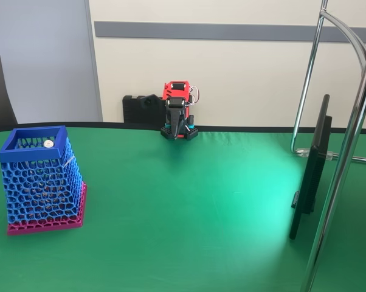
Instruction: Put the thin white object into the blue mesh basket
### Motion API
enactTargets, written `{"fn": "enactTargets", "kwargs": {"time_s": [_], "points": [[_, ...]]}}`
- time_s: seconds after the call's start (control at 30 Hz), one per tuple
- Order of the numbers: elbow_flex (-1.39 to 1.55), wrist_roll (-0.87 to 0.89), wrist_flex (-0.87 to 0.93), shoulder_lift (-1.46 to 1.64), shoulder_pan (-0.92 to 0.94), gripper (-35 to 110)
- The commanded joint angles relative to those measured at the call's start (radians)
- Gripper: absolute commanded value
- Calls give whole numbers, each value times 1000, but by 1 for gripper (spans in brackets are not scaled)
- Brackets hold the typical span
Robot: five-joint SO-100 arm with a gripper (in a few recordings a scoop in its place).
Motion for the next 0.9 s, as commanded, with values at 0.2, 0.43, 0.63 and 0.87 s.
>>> {"fn": "enactTargets", "kwargs": {"time_s": [0.2,0.43,0.63,0.87], "points": [[8,26,120,5,-15,1],[8,35,133,6,-15,1],[8,38,143,6,-12,1],[8,40,144,6,-12,1]]}}
